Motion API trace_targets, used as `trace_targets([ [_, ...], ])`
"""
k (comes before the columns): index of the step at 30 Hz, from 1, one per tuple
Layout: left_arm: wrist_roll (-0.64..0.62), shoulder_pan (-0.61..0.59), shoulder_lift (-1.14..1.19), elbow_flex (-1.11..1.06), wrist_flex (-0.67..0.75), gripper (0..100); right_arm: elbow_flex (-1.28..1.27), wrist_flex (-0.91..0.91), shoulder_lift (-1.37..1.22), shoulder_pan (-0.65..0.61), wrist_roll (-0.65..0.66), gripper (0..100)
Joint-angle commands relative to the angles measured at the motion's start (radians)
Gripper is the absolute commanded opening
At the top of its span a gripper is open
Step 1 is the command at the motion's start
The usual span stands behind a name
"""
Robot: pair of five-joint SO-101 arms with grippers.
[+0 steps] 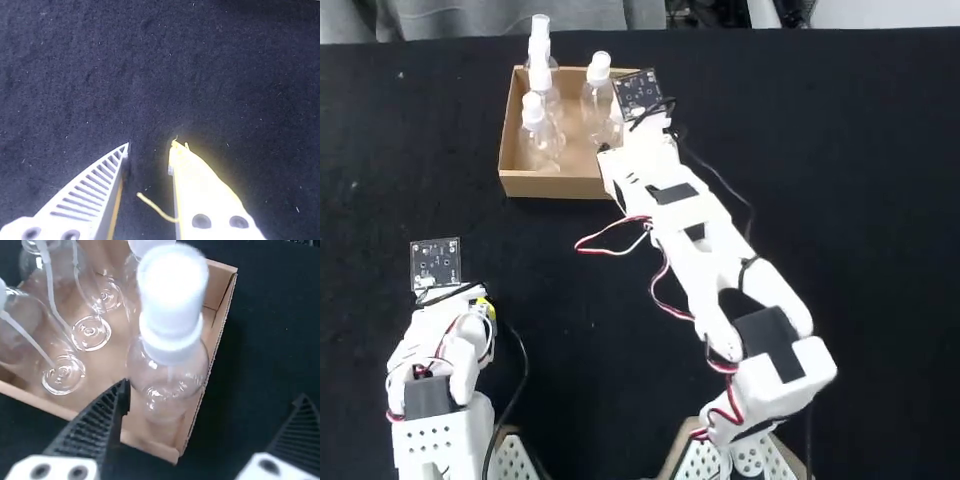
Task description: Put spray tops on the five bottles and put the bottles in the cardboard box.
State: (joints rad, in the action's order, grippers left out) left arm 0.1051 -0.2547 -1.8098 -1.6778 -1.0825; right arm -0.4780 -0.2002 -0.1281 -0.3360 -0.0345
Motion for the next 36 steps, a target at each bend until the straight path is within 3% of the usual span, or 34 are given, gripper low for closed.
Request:
trace_targets([
  [1, 0.002, -0.008, -0.006, -0.022, -0.003, 12, -0.015, -0.003, 0.097, -0.018, -0.003, 42.2],
  [15, 0.002, -0.008, -0.006, -0.022, -0.003, 12, -0.159, -0.005, 0.243, -0.018, -0.003, 42.1],
  [26, 0.002, -0.008, -0.006, -0.022, -0.003, 12, -0.173, -0.192, 0.375, -0.017, -0.011, 42.0],
  [33, 0.002, -0.008, -0.006, -0.022, -0.003, 12, -0.176, -0.233, 0.437, -0.017, -0.011, 23.8],
  [36, 0.002, -0.008, -0.006, -0.022, -0.003, 12, -0.189, -0.232, 0.452, -0.017, -0.011, 20.4],
])
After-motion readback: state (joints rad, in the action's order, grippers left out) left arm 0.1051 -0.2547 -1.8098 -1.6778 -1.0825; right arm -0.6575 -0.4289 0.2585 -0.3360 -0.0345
